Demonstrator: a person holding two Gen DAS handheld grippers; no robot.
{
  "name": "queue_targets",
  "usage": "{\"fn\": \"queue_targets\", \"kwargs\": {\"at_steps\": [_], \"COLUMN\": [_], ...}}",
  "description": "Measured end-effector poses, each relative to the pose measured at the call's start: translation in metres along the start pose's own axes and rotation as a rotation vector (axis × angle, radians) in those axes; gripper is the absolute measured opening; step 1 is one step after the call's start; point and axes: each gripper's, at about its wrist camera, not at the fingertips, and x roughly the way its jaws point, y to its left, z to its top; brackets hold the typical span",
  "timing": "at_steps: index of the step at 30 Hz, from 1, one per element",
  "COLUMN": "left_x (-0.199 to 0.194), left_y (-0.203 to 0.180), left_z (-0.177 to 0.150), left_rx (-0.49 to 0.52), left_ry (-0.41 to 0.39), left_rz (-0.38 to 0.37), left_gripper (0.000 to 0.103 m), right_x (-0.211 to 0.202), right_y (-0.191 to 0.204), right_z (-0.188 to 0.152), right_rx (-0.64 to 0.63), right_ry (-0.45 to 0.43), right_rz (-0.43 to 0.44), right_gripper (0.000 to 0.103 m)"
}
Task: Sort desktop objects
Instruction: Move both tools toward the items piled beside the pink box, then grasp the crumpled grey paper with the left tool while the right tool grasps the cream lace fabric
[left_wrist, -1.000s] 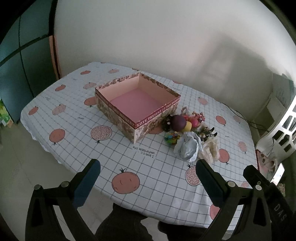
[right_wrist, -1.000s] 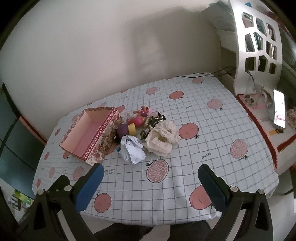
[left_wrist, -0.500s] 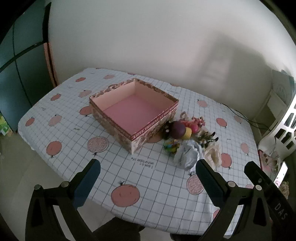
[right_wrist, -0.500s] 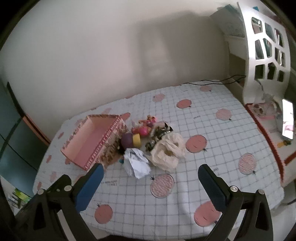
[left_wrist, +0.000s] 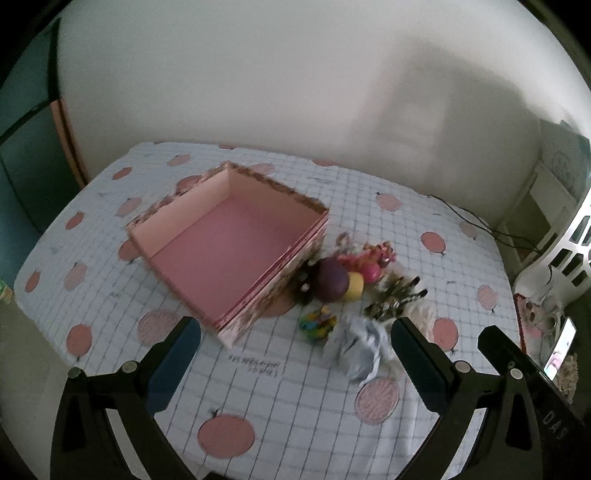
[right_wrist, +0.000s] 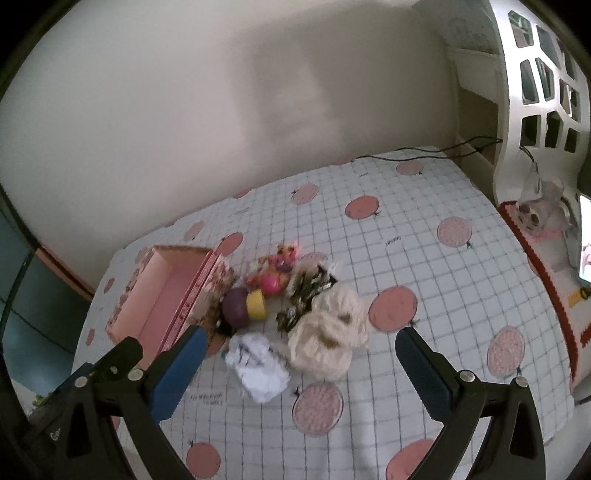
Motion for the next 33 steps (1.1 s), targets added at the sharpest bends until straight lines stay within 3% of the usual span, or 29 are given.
{"fn": "queue_targets", "kwargs": {"at_steps": [3,7,19,25,28,33], "left_x": [0.014,0.043,0.119,0.136,0.140,0.138], "left_y": [-0.008,-0.011,-0.017,-0.011,-0.005,-0.004], "left_z": [0.013,0.023,0.003,-0.008,-0.014,-0.014], "left_rx": [0.004,-0.050,-0.141,-0.159,-0.191,-0.171], "left_ry": [0.008,0.084,0.309,0.352,0.389,0.384], "left_rz": [-0.006,-0.030,-0.024,-0.019,-0.057,-0.069], "left_gripper": [0.103,0.102,0.102,0.101,0.101,0.101], "right_x": [0.016,0.040,0.101,0.117,0.122,0.131], "right_y": [-0.005,-0.013,-0.038,-0.040,-0.046,-0.052], "right_z": [0.013,0.019,0.003,-0.005,-0.007,-0.010], "right_rx": [0.022,0.061,0.155,0.153,0.184,0.218], "right_ry": [0.016,0.068,0.221,0.273,0.293,0.325], "right_rz": [-0.014,-0.017,-0.071,-0.040,-0.041,-0.033], "right_gripper": [0.103,0.103,0.103,0.098,0.095,0.088]}}
